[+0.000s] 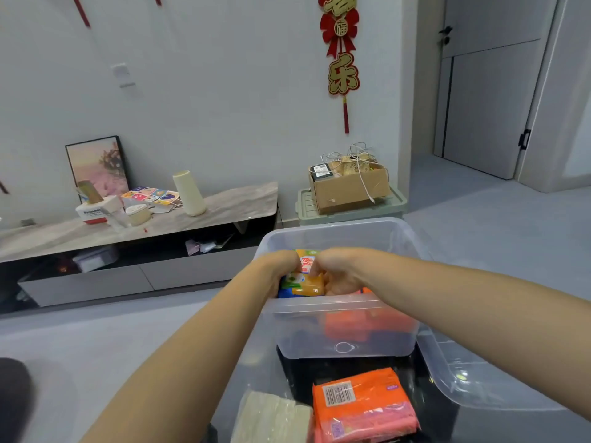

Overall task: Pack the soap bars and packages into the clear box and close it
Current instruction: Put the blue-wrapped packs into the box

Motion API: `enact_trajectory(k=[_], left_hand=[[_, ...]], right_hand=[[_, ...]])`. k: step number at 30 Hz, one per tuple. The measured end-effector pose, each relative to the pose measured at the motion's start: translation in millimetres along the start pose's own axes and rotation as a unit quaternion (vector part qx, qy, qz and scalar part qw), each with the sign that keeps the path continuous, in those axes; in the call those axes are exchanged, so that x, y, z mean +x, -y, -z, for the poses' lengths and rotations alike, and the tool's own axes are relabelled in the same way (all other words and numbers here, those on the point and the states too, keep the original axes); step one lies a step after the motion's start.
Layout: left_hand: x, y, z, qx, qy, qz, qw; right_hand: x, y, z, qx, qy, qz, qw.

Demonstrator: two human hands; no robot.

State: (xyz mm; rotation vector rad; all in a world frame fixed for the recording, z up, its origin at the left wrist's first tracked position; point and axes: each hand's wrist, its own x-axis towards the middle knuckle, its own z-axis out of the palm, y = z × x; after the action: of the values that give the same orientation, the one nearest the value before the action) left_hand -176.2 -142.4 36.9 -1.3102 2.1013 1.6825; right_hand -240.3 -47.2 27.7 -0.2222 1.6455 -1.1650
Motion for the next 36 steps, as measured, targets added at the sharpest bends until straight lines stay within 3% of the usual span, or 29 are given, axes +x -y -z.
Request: enact_trajectory(k=[4,7,9,12,13,16,20,25,28,30,32,36], left_hand=[[2.3,1.2,-2.1,0.127,-0.005,-0.021,0.992],[0.9,0.6,-7.3,0.279,-0.015,-0.057,0.959],[-2.4,1.2,-8.5,0.374,-0.029,-0.062,0.925],[-7.5,0.6,-11.9,0.459,-0.036,-0.077,0.884],[-8.0,0.3,-13.7,0.467,-0.052,-0.088,0.878],[-7.1,1.9,-17.4,0.476,-0.098,-0.112,0.867],[-10.8,2.3,-12.9,0.464,-0.087,-0.116,0.874],[-27.2,2.7,-9.0,0.441,-0.063,-0.143,0.884],[-45.9,3.6,-9.7,0.352,-0.071,-0.206,0.91],[-62.1,7.3,-10.9,0.278,-0.103,-0.261,0.919],[-78.0,16.2,-15.4,0.232,-0.141,-0.314,0.91],[-112.0,46.2,-32.8,0.173,-0.213,-0.402,0.874]], right_hand=[[5.6,0.7,-5.0,-0.205,-0.089,0.043,0.974],[1.7,1.4,-8.4,-0.352,-0.093,0.017,0.931],[3.4,-0.1,-10.6,-0.457,-0.095,0.005,0.884],[-2.9,-1.4,-12.0,-0.553,-0.202,0.078,0.804],[-3.3,-1.9,-8.6,-0.549,-0.214,0.094,0.802],[-3.4,-1.1,-1.1,-0.466,-0.158,0.058,0.868],[0.7,-1.6,3.9,-0.365,-0.09,-0.005,0.927],[-12.2,-0.7,3.5,-0.318,-0.103,0.031,0.942],[-33.8,-1.5,1.5,-0.302,-0.175,0.144,0.926],[-54.0,-7.3,0.9,-0.339,-0.23,0.239,0.88],[-77.1,-19.2,-1.1,-0.349,-0.264,0.323,0.84],[-121.0,-60.7,-2.6,-0.328,-0.279,0.417,0.8]])
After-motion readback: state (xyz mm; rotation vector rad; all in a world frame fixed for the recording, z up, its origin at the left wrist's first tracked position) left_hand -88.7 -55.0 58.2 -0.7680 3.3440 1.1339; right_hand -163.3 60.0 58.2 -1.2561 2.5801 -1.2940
